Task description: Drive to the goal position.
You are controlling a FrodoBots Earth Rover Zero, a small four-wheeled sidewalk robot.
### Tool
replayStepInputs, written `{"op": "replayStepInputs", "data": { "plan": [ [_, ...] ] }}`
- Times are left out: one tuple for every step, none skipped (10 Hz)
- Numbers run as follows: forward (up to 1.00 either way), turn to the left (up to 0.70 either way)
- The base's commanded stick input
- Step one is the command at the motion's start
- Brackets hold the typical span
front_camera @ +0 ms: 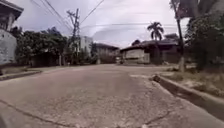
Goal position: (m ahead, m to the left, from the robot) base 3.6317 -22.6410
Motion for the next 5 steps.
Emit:
{"op": "replayStepInputs", "data": {
  "plan": [
    [1.00, -0.40],
    [1.00, -0.25],
    [1.00, -0.01],
    [1.00, 0.00],
    [1.00, 0.00]
  ]
}}
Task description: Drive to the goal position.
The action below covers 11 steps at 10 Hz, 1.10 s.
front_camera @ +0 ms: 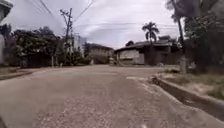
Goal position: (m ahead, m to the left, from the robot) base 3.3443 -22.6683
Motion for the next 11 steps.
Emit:
{"op": "replayStepInputs", "data": {
  "plan": [
    [1.00, 0.00],
    [1.00, 0.00],
    [1.00, 0.00],
    [1.00, 0.00],
    [1.00, 0.00],
    [1.00, 0.00],
    [1.00, 0.00],
    [1.00, -0.01],
    [1.00, -0.02],
    [1.00, -0.03],
    [1.00, -0.03]
  ]
}}
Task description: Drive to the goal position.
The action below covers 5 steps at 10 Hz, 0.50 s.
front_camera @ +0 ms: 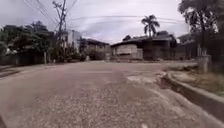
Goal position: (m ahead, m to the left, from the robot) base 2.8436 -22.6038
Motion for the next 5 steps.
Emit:
{"op": "replayStepInputs", "data": {
  "plan": [
    [1.00, -0.05],
    [1.00, -0.28],
    [1.00, -0.37],
    [1.00, -0.39],
    [1.00, -0.39]
  ]
}}
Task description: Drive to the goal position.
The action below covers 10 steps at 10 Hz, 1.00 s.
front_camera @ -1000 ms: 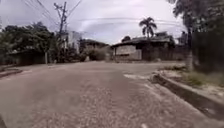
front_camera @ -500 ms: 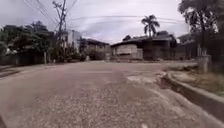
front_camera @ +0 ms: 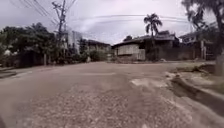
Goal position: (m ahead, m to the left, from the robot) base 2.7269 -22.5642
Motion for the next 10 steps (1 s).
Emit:
{"op": "replayStepInputs", "data": {
  "plan": [
    [1.00, -0.39],
    [1.00, -0.39],
    [1.00, -0.39],
    [1.00, -0.37],
    [1.00, -0.31],
    [1.00, -0.17],
    [1.00, 0.00],
    [1.00, 0.00],
    [1.00, 0.00],
    [1.00, -0.02]
  ]
}}
